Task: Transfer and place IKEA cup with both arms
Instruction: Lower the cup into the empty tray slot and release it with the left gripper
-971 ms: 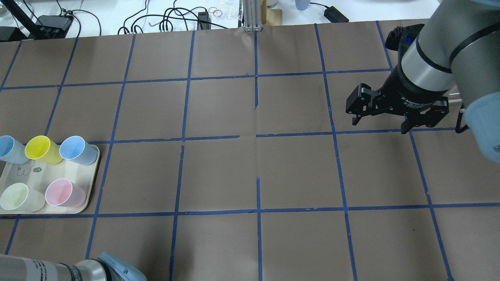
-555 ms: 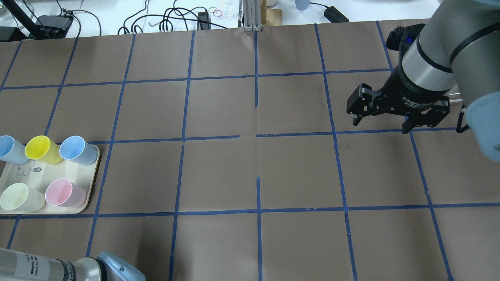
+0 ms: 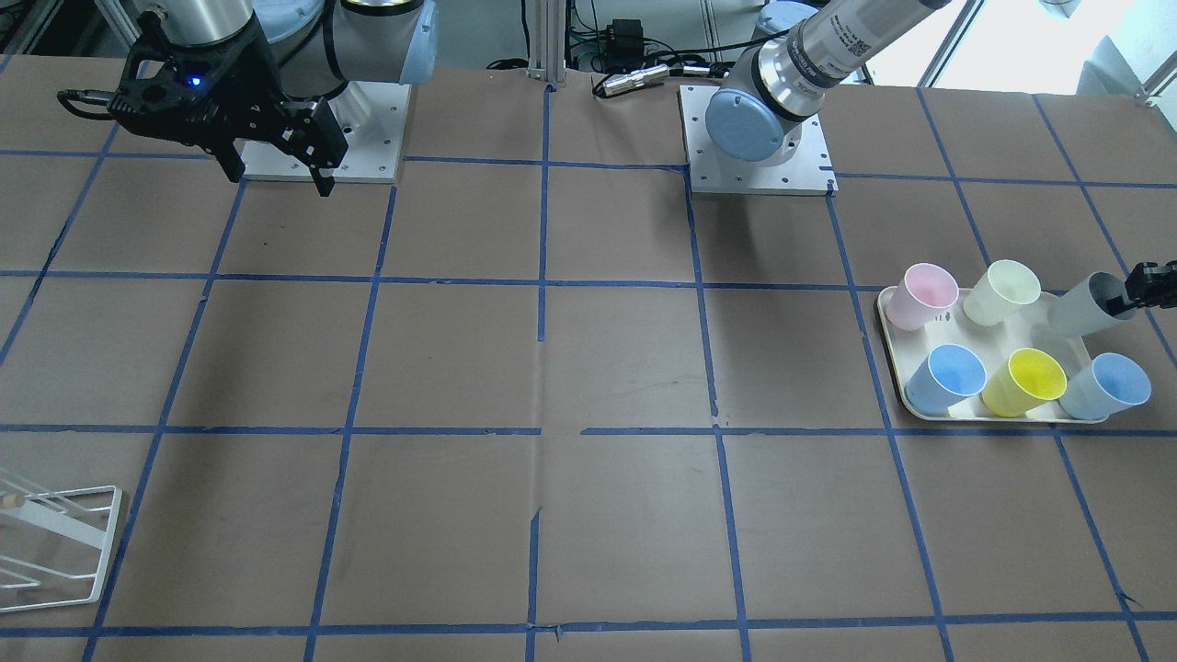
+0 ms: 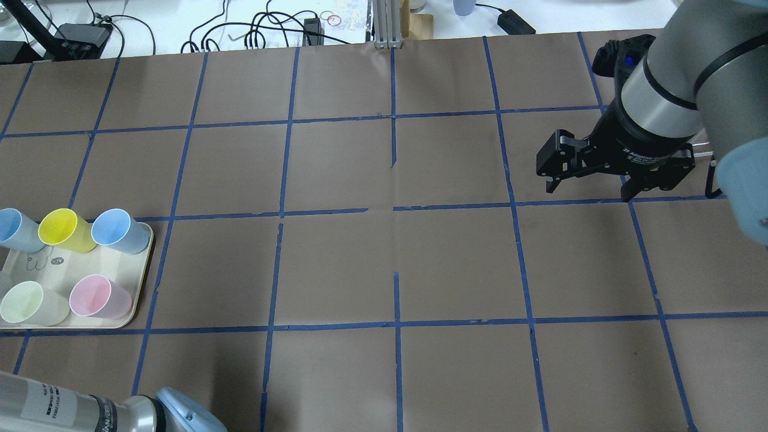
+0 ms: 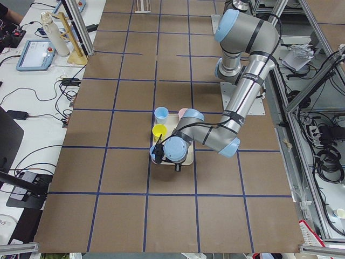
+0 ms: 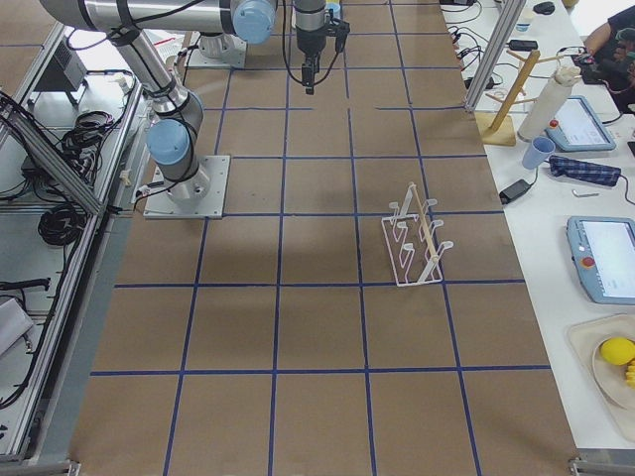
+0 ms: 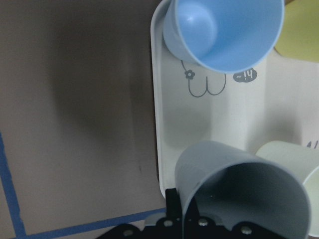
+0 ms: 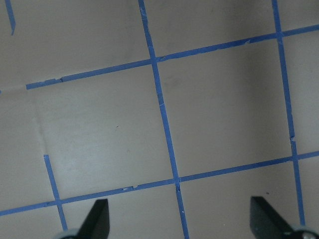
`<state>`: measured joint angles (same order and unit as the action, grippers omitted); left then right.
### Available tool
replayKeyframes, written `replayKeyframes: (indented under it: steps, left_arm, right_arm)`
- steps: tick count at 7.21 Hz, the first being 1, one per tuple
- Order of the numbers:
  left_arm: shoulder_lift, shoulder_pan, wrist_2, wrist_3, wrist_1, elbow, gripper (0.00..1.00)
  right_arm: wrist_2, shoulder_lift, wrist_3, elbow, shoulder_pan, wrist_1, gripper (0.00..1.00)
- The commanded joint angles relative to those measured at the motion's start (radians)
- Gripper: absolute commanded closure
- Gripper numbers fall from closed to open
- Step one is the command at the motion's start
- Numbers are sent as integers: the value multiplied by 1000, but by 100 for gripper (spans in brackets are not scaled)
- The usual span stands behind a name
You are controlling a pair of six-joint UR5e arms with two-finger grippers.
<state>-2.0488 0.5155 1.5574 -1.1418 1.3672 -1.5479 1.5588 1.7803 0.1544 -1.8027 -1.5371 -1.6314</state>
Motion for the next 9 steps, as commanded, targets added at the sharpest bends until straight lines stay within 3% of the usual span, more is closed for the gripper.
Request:
replayKeyframes:
  steps: [1,9]
  left_arm:
    - [-10,-6,4,-15,-29,-12,100]
    - [-7,-11,15,-13,-39,-41,100]
  right_arm:
    - [1,1,8,-1,0,-2,0]
    - [3,1,8,-1,-3,-2,0]
